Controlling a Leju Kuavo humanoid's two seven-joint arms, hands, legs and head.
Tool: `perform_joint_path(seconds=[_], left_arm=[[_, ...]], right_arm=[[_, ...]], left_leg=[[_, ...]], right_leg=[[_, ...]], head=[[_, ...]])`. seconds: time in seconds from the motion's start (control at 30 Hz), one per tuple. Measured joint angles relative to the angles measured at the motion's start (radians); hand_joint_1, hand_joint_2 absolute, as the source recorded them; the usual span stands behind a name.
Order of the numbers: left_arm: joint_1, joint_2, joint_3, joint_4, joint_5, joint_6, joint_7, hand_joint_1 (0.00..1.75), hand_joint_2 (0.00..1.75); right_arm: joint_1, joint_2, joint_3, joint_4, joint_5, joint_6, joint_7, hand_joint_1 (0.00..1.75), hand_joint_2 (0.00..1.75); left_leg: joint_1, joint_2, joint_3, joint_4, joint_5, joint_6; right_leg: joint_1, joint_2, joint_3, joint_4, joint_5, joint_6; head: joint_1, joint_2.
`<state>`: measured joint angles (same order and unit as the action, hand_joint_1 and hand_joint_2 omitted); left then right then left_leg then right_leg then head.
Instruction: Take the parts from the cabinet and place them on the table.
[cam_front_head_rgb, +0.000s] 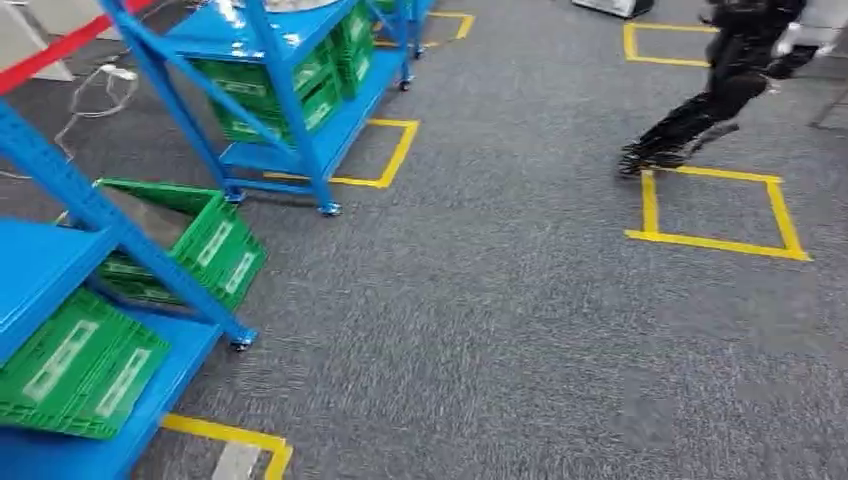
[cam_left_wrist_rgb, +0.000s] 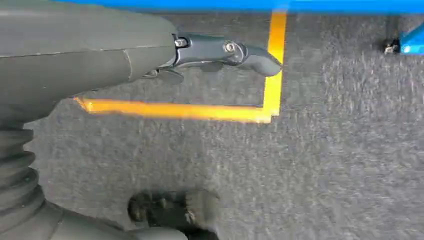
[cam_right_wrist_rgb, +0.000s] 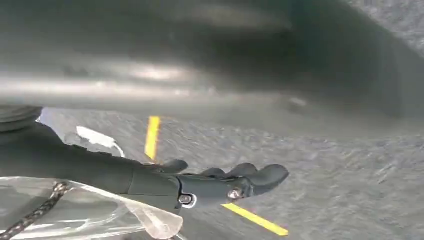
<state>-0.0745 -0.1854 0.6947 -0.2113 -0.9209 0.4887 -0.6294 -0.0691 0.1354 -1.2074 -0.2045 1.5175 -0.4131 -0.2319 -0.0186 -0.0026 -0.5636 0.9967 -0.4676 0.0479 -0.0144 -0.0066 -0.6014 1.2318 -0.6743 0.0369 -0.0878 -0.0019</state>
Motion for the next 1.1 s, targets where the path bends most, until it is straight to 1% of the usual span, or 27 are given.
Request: perform_joint_path(seconds=[0.03, 0.07, 0.1, 0.17, 0.2, 0.23, 0.27, 0.33, 0.37, 0.4, 0.43, 0.47, 0.5, 0.53, 0.57, 0.6, 0.63, 0.67, 0.7, 0.73, 0.87, 0.93, 0.97, 1.0, 1.03, 1.07, 1.1], left_arm=[[0.0, 0.0, 0.0, 0.0, -0.001, 0.0, 0.0, 0.0, 1.75], [0.001, 0.0, 0.0, 0.0, -0.001, 0.0, 0.0, 0.0, 1.75], [0.003, 0.0, 0.0, 0.0, 0.0, 0.0, 0.0, 0.0, 1.75], [0.002, 0.0, 0.0, 0.0, 0.0, 0.0, 0.0, 0.0, 1.75], [0.001, 0.0, 0.0, 0.0, -0.001, 0.0, 0.0, 0.0, 1.75], [-0.001, 0.002, 0.0, 0.0, -0.001, 0.0, 0.0, 0.0, 1.75], [-0.003, 0.001, 0.0, 0.0, -0.001, 0.0, 0.0, 0.0, 1.75], [0.002, 0.001, 0.0, 0.0, -0.001, 0.0, 0.0, 0.0, 1.75], [0.004, 0.003, 0.0, 0.0, -0.001, 0.0, 0.0, 0.0, 1.75], [0.006, 0.003, 0.0, 0.0, -0.001, 0.0, 0.0, 0.0, 1.75], [0.003, 0.002, 0.0, 0.0, -0.001, 0.0, 0.0, 0.0, 1.75], [0.0, 0.002, 0.0, 0.0, -0.001, 0.0, 0.0, 0.0, 1.75], [-0.002, 0.002, 0.0, 0.0, -0.001, 0.0, 0.0, 0.0, 1.75], [-0.002, 0.002, 0.0, 0.0, -0.001, 0.0, 0.0, 0.0, 1.75], [0.001, 0.002, 0.0, 0.0, -0.001, -0.001, 0.0, 0.0, 1.75], [0.003, 0.002, 0.0, 0.0, -0.001, -0.001, 0.0, 0.0, 1.75], [0.004, 0.002, 0.0, 0.0, -0.001, -0.001, 0.0, 0.0, 1.75], [0.004, 0.002, 0.0, 0.0, -0.001, -0.001, 0.0, 0.0, 1.75], [0.004, 0.003, 0.0, 0.0, -0.001, -0.001, 0.0, 0.0, 1.75], [0.004, 0.003, 0.0, 0.0, -0.001, -0.001, 0.0, 0.0, 1.75], [0.004, 0.003, 0.0, 0.0, -0.001, -0.001, 0.0, 0.0, 1.75], [0.003, 0.003, 0.0, 0.0, -0.001, -0.001, 0.0, 0.0, 1.75], [0.003, 0.003, 0.0, 0.0, -0.001, -0.001, 0.0, 0.0, 1.75], [0.0, 0.005, 0.0, 0.0, -0.001, -0.001, 0.0, 0.0, 1.75], [-0.001, 0.005, 0.0, 0.0, -0.001, -0.001, 0.0, 0.0, 1.75], [-0.003, 0.005, 0.0, 0.0, -0.001, -0.004, 0.0, 0.0, 1.75], [0.01, 0.005, 0.0, 0.0, 0.001, -0.006, 0.0, 0.0, 1.75]], right_arm=[[0.002, 0.0, 0.0, 0.0, -0.001, 0.0, 0.001, 0.0, 0.0], [0.003, 0.0, 0.0, 0.0, 0.0, 0.0, 0.001, 0.0, 0.0], [0.002, -0.002, 0.0, 0.0, 0.0, 0.0, 0.0, 0.0, 0.0], [0.002, -0.005, 0.0, 0.0, -0.001, 0.0, 0.0, 0.0, 0.0], [0.002, -0.005, 0.0, 0.0, -0.001, 0.0, 0.0, 0.0, 0.0], [0.002, -0.003, 0.001, 0.002, 0.0, 0.001, 0.0, 0.0, 0.0], [0.002, -0.003, 0.001, 0.002, 0.0, 0.001, 0.0, 0.0, 0.0], [0.001, -0.003, 0.002, 0.002, -0.002, 0.002, 0.002, 0.0, 0.0], [0.001, -0.003, 0.002, 0.002, -0.001, 0.002, 0.001, 0.0, 0.0], [0.001, -0.002, 0.003, 0.002, 0.0, 0.003, 0.001, 0.0, 0.0], [0.001, -0.002, 0.003, 0.001, -0.001, 0.002, 0.001, 0.0, 0.0], [0.003, -0.002, 0.003, 0.001, -0.001, 0.002, 0.0, 0.0, 0.0], [0.004, -0.003, 0.003, 0.001, -0.001, 0.002, 0.001, 0.0, 0.0], [0.005, -0.003, 0.003, 0.001, -0.001, 0.002, 0.001, 0.0, 0.0], [0.004, -0.004, 0.003, 0.001, -0.001, 0.002, 0.001, 0.0, 0.0], [0.003, -0.004, 0.003, 0.001, -0.001, 0.002, 0.001, 0.0, 0.0], [0.002, -0.004, 0.003, 0.001, -0.001, 0.002, 0.001, 0.0, 0.0], [0.002, -0.004, 0.003, 0.001, -0.001, 0.002, 0.0, 0.0, 0.0], [0.001, -0.004, 0.003, 0.001, -0.001, 0.002, 0.0, 0.0, 0.0], [0.001, -0.004, 0.003, 0.001, -0.001, 0.002, 0.0, 0.0, 0.0], [0.001, -0.004, 0.003, 0.001, -0.001, 0.002, 0.0, 0.0, 0.0], [0.001, -0.004, 0.003, 0.001, -0.001, 0.002, 0.0, 0.0, 0.0], [0.001, -0.003, 0.003, 0.001, -0.001, 0.002, 0.0, 0.0, 0.0], [0.002, 0.0, 0.003, 0.002, -0.001, 0.003, 0.0, 0.0, 0.0], [0.002, 0.0, 0.003, 0.002, -0.001, 0.003, 0.0, 0.0, 0.0], [0.0, 0.0, 0.003, 0.002, -0.001, 0.003, 0.0, 0.0, 0.0], [-0.008, 0.0, 0.003, 0.001, -0.001, 0.003, 0.0, 0.0, 0.0]], left_leg=[[0.0, -0.015, 0.0, 0.001, 0.0, 0.0], [0.001, -0.028, 0.001, 0.001, -0.001, 0.0], [0.003, -0.042, 0.004, 0.001, -0.002, -0.002], [0.01, -0.069, 0.008, 0.01, -0.009, -0.013], [0.014, -0.08, 0.006, 0.02, -0.016, -0.023], [0.008, -0.092, -0.003, 0.033, -0.022, -0.031], [0.01, -0.103, -0.01, 0.037, -0.021, -0.034], [0.016, -0.12, -0.014, 0.033, -0.015, -0.043], [0.016, -0.129, -0.017, 0.036, -0.017, -0.046], [0.014, -0.104, -0.017, 0.046, -0.026, -0.049], [0.012, -0.053, -0.038, 0.09, -0.053, -0.055], [0.015, -0.026, -0.073, 0.161, -0.089, -0.058], [0.016, -0.011, -0.116, 0.247, -0.126, -0.06], [0.017, -0.006, -0.149, 0.313, -0.146, -0.06], [0.017, -0.005, -0.166, 0.343, -0.149, -0.059], [0.016, -0.005, -0.161, 0.33, -0.129, -0.055], [0.015, -0.004, -0.135, 0.276, -0.09, -0.049], [0.01, 0.002, -0.096, 0.196, -0.045, -0.04], [-0.002, 0.033, -0.05, 0.105, -0.001, -0.026], [-0.005, 0.042, -0.043, 0.091, 0.005, -0.023], [-0.005, 0.042, -0.043, 0.091, 0.005, -0.023], [-0.006, 0.049, -0.039, 0.082, 0.007, -0.021], [-0.008, 0.057, -0.036, 0.074, 0.007, -0.019], [-0.017, 0.084, -0.024, 0.061, -0.014, -0.015], [-0.019, 0.084, -0.022, 0.05, -0.014, -0.012], [-0.021, 0.067, -0.022, 0.04, -0.018, -0.011], [-0.01, 0.03, 0.004, 0.001, -0.001, -0.005]], right_leg=[[0.0, 0.004, -0.041, 0.065, -0.016, 0.003], [-0.001, 0.005, -0.062, 0.084, -0.005, 0.006], [-0.003, 0.005, -0.058, 0.052, 0.033, 0.009], [-0.012, 0.017, 0.0, -0.101, 0.138, 0.018], [-0.021, 0.051, 0.03, -0.176, 0.165, 0.026], [-0.02, 0.098, 0.041, -0.191, 0.144, 0.028], [-0.019, 0.088, 0.049, -0.189, 0.14, 0.012], [-0.013, 0.071, 0.049, -0.189, 0.141, -0.001], [-0.017, 0.06, 0.052, -0.193, 0.143, -0.008], [-0.017, 0.046, 0.056, -0.197, 0.144, -0.016], [-0.015, 0.034, 0.06, -0.2, 0.143, -0.026], [-0.011, 0.02, 0.062, -0.2, 0.141, -0.029], [-0.007, 0.004, 0.062, -0.2, 0.139, -0.032], [-0.004, -0.01, 0.063, -0.2, 0.137, -0.035], [-0.002, -0.022, 0.064, -0.2, 0.135, -0.037], [0.001, -0.033, 0.066, -0.2, 0.132, -0.038], [0.003, -0.045, 0.07, -0.2, 0.129, -0.038], [0.005, -0.055, 0.076, -0.2, 0.125, -0.037], [0.005, -0.066, 0.084, -0.202, 0.12, -0.035], [0.005, -0.067, 0.085, -0.202, 0.119, -0.035], [0.005, -0.067, 0.085, -0.202, 0.119, -0.035], [0.005, -0.069, 0.085, -0.202, 0.119, -0.035], [0.005, -0.07, 0.085, -0.202, 0.118, -0.035], [0.007, -0.078, 0.079, -0.203, 0.114, -0.03], [0.011, -0.082, 0.087, -0.201, 0.112, -0.026], [0.01, -0.102, 0.09, -0.205, 0.11, -0.022], [0.009, -0.08, 0.099, -0.199, 0.093, -0.008]], head=[[-0.001, 0.0], [0.0, 0.0], [-0.002, 0.0], [-0.001, 0.0], [0.0, 0.0], [0.007, 0.0], [0.007, 0.0], [0.002, 0.0], [0.003, 0.0], [0.002, 0.0], [-0.01, 0.0], [-0.008, 0.0], [-0.009, 0.0], [-0.009, 0.0], [-0.009, 0.0], [-0.01, 0.0], [-0.009, 0.0], [-0.009, 0.0], [-0.009, 0.0], [-0.009, 0.0], [-0.009, 0.0], [-0.009, 0.0], [-0.009, 0.0], [-0.008, 0.0], [-0.01, 0.0], [-0.008, 0.0], [-0.007, 0.0]])
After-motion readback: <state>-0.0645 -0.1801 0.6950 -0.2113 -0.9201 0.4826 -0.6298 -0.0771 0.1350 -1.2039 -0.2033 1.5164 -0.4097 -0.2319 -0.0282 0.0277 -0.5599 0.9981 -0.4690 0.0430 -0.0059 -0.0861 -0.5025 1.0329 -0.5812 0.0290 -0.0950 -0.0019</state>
